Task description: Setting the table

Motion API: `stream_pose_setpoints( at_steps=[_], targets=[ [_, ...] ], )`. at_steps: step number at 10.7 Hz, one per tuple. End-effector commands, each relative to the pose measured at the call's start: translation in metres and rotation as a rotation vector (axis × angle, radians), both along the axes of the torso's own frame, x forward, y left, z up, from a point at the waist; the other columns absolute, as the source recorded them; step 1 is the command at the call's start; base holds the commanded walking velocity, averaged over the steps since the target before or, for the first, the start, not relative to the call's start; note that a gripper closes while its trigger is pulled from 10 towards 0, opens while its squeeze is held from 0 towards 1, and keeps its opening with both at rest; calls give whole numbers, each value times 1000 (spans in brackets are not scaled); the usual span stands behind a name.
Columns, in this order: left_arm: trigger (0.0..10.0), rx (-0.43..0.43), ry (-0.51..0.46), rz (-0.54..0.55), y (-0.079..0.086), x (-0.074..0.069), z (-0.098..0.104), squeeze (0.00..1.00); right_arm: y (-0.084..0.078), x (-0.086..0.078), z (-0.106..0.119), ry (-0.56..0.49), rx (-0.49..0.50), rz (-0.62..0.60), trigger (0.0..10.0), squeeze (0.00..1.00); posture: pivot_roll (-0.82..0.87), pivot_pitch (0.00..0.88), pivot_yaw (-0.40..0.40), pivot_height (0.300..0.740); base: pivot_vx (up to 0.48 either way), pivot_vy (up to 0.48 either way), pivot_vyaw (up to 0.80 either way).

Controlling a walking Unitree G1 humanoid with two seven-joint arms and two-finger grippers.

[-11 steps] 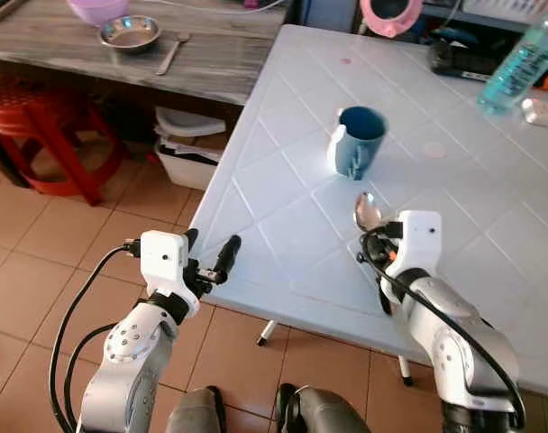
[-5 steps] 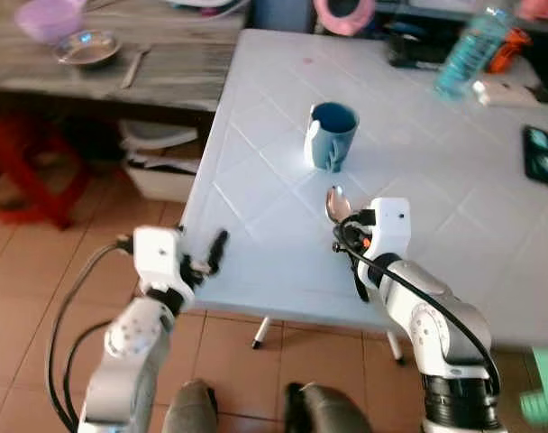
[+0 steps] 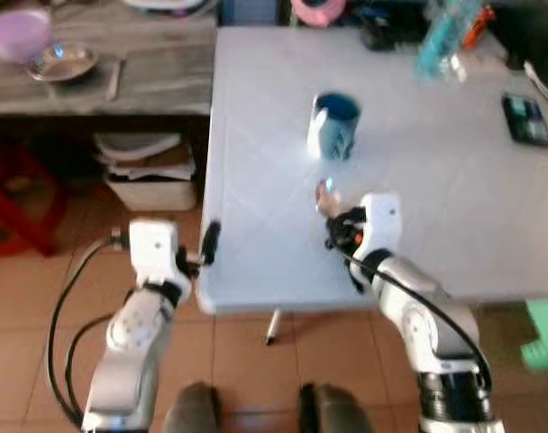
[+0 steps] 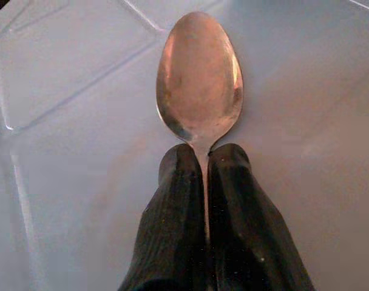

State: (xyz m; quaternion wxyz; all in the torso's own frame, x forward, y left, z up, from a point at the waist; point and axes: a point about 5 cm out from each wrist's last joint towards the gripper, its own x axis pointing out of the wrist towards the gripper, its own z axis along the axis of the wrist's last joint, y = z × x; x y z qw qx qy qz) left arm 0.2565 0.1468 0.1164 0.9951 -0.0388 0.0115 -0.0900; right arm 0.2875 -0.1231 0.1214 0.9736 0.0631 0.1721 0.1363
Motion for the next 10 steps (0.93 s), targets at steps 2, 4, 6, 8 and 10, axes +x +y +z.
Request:
stream_pose_setpoints(
  at_steps=[2, 4, 6, 8, 10],
  targets=[
    [10000, 23, 11, 51, 10, -2, -5, 0, 18, -7, -17, 63, 26, 88, 0, 0, -15, 168, -27, 740, 0, 471, 0],
    [10000, 15, -2, 81, 12, 1, -3, 0, 18, -5, -10, -11, 26, 88, 0, 0, -16, 164, -25, 740, 0, 431, 0],
    [10000, 25, -9, 112, 15, 3, -3, 0, 19, -2, -4, -75, 27, 90, 0, 0, -17, 163, -24, 740, 0, 431, 0],
    [10000, -6, 1, 129, 16, 5, -3, 0, 16, 0, 2, -137, -4, 71, 0, 0, -19, 165, -23, 740, 0, 435, 0],
    [10000, 7, -12, 124, 15, 7, -1, 0, 12, 2, 4, -160, 3, 47, 0, 0, -23, 166, -21, 740, 0, 442, 0]
  ],
)
